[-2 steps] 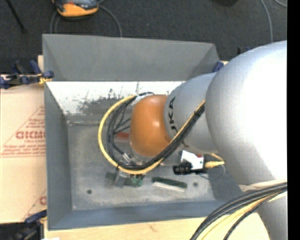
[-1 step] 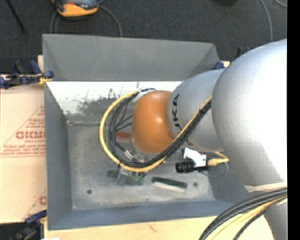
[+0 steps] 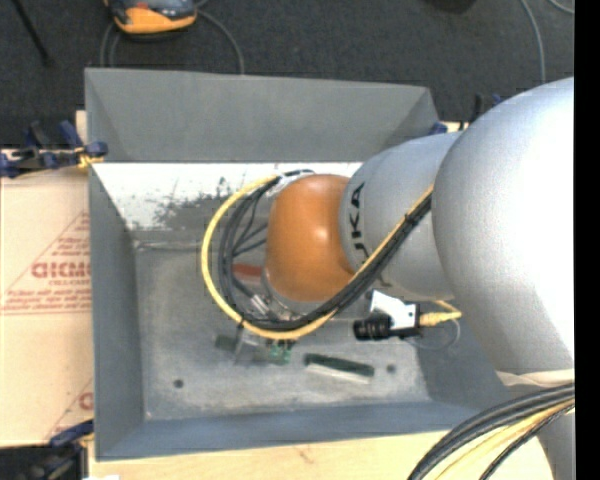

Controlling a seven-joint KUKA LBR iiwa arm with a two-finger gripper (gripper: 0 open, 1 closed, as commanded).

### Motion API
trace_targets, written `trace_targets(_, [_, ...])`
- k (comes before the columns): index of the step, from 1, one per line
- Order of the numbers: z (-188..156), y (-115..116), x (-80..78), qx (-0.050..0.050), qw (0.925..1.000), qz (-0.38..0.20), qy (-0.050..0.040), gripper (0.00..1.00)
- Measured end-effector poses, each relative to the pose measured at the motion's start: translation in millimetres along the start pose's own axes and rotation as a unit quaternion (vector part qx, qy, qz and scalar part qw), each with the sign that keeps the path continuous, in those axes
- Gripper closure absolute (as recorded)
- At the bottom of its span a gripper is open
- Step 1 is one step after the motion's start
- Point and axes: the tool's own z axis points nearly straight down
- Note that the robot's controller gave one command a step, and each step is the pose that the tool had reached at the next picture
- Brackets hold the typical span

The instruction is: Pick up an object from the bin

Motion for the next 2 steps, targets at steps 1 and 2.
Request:
trace_targets(1, [-14,-1,1.2,0.001,1.0,0.0,0.0021,1.0])
trace_targets(2, [-31,-1,0.4,0.0,1.0,0.001,0.0007,1.0])
